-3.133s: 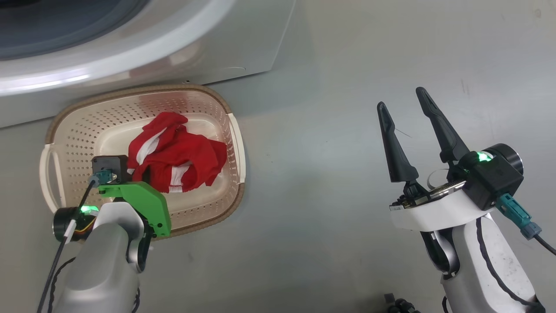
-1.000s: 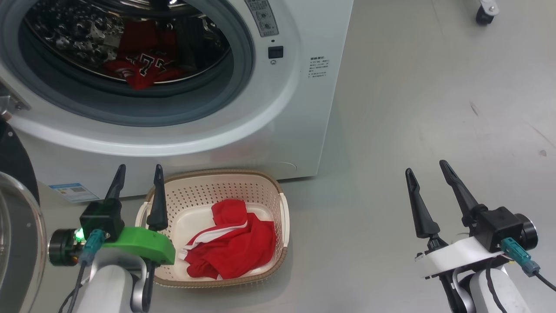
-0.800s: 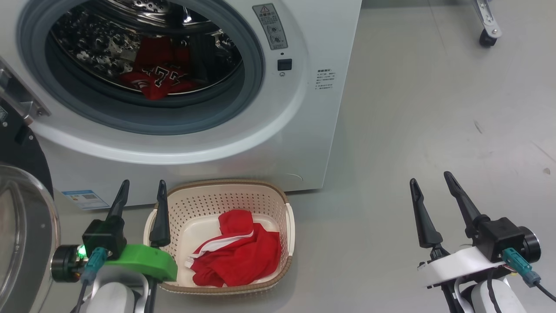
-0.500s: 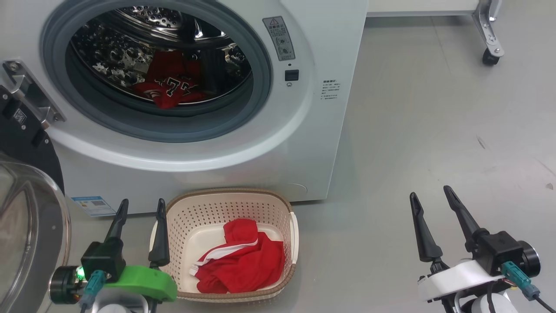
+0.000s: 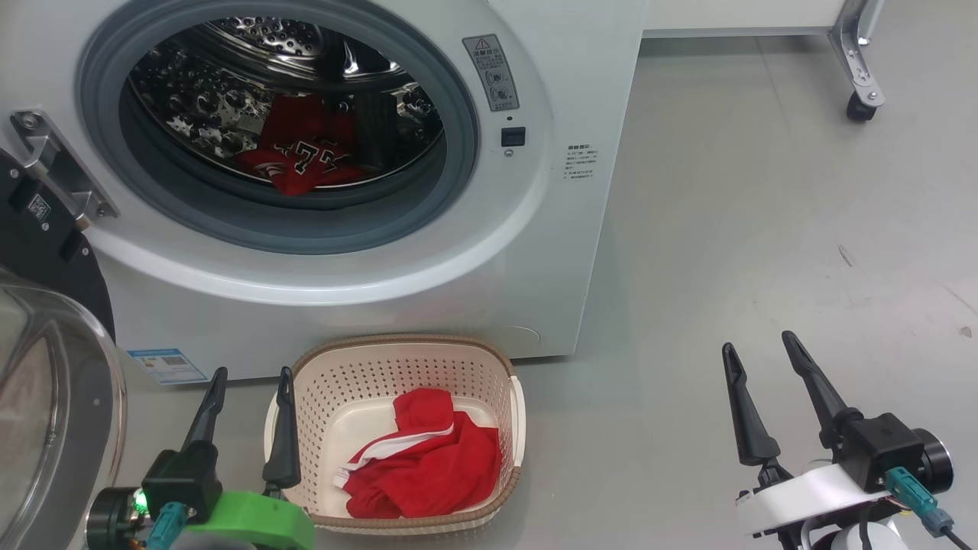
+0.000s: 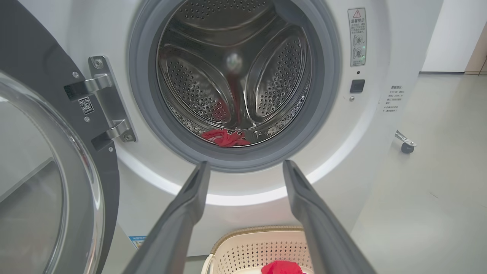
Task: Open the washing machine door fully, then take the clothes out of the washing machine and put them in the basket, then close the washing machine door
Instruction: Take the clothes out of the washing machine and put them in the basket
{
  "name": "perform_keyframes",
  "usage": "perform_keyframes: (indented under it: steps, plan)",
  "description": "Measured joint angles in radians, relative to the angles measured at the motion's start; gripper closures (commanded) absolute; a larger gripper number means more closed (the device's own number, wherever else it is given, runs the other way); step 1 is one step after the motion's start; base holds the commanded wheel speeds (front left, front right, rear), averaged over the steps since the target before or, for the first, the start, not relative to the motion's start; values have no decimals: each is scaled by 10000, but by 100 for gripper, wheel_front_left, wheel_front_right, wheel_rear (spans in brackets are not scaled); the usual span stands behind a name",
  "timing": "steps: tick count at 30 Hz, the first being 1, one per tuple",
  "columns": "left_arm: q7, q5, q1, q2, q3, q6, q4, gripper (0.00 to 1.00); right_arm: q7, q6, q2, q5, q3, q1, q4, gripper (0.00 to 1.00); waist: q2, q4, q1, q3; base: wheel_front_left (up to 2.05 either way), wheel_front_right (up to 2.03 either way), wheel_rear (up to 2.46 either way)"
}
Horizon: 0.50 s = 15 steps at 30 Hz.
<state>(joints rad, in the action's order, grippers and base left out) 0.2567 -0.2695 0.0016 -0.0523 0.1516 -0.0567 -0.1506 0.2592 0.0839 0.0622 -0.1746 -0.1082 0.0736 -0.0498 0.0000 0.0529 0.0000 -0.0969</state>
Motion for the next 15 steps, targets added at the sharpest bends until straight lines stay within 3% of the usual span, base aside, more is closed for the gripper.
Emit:
perform_keyframes:
  steps: [15]
  plan:
    - [-2,140,208,-71,36,-84,451,0,0,0,-2,2,-21,180,132,0,0,62,0,-14,0,0,0]
